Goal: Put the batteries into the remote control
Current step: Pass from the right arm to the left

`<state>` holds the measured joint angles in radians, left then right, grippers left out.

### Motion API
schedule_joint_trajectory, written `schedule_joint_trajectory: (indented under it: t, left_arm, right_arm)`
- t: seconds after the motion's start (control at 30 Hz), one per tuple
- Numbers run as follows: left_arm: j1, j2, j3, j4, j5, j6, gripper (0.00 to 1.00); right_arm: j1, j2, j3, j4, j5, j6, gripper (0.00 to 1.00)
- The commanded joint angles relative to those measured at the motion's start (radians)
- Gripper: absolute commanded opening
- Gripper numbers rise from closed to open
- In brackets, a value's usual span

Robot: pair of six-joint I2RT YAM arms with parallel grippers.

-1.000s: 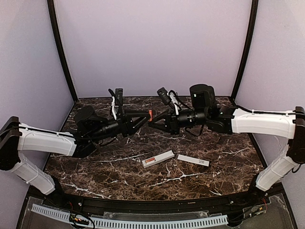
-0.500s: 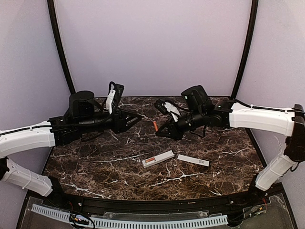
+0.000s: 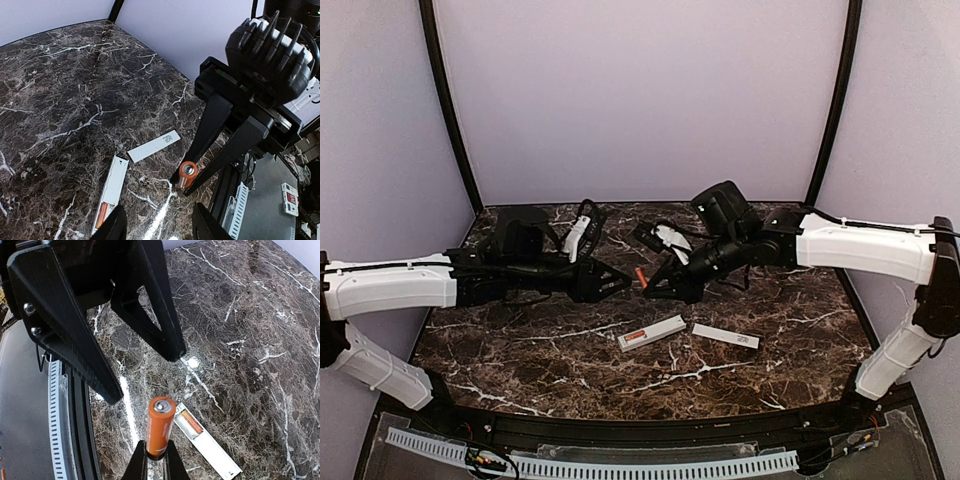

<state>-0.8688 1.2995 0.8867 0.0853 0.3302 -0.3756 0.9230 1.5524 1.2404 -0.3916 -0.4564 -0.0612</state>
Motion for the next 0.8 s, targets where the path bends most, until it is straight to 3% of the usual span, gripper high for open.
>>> schedule_joint_trajectory:
  t: [0.0, 0.17, 0.33, 0.77]
  left_arm:
    - [-0.011, 0.013, 0.027, 0.051, 0.04, -0.026, 0.46]
    - [-0.015, 0.027, 0.034, 0.069, 0.046, -0.03, 0.47]
    - [-0.016, 0.051, 0.044, 0.073, 0.048, -0.031, 0.41]
    - [-0.016, 0.066, 0.041, 0.102, 0.082, -0.047, 0.09]
  right_arm:
    - [0.022, 0.029, 0.037, -0.013, -0.023, -0.026, 0.0]
    - [0.031, 0.046, 0.047, -0.018, -0.027, -0.034, 0.0]
    - [0.035, 0.053, 0.051, -0.019, -0.036, -0.038, 0.0]
    - [0.036, 0.054, 0.045, -0.017, -0.025, -0.049, 0.0]
